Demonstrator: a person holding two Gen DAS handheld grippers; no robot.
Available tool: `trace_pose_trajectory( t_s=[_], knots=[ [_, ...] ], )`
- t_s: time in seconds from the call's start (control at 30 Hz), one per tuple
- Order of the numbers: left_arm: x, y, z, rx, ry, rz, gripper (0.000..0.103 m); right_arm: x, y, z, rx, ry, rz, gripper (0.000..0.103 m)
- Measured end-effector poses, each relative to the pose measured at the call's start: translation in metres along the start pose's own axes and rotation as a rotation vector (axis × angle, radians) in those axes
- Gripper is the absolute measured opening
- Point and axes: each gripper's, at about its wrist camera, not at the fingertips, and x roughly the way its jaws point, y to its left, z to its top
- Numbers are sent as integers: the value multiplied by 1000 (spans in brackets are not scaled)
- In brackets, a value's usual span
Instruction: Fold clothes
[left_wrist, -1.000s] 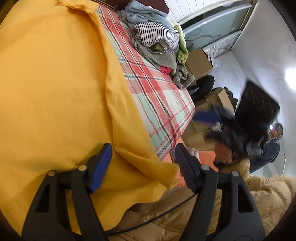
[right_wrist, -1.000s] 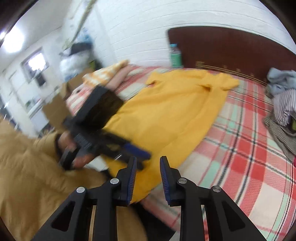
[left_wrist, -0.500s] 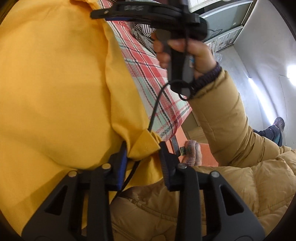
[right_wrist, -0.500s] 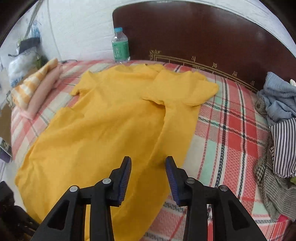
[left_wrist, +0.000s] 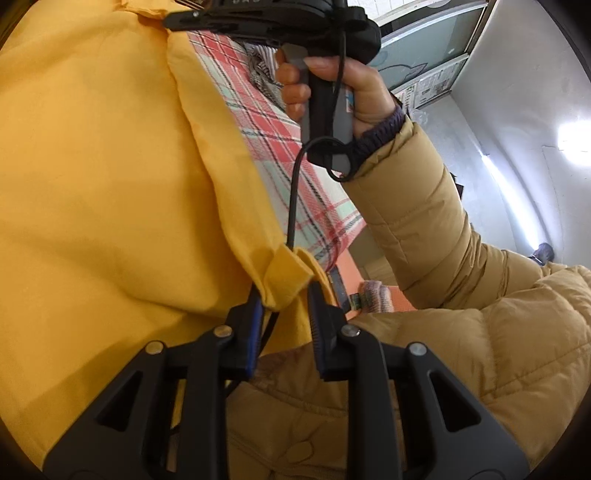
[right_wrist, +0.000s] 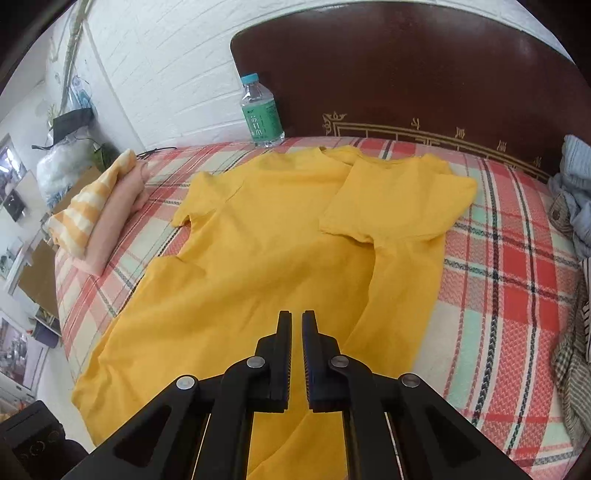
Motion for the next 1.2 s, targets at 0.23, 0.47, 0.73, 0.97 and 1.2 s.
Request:
trace_pose_trajectory(
  t_s=[0.23, 0.47, 0.73, 0.97, 1.2],
  knots=[
    [-8, -4, -8, 44, -14, 15, 55, -28, -12, -38, 17, 0, 46, 20],
    [-32, -7, -16, 84, -62, 18, 70, -76, 25, -114, -92, 42, 217, 26],
    [-25, -10, -3, 75, -88, 20, 71, -79, 71, -191, -142, 154, 228, 26],
    [-31, -20, -3, 97, -122, 64, 82, -94, 87, -193, -158, 109, 218, 26],
    [-75, -21, -8, 112, -251, 218, 88, -87, 94, -178, -175, 173, 193, 27]
  ],
)
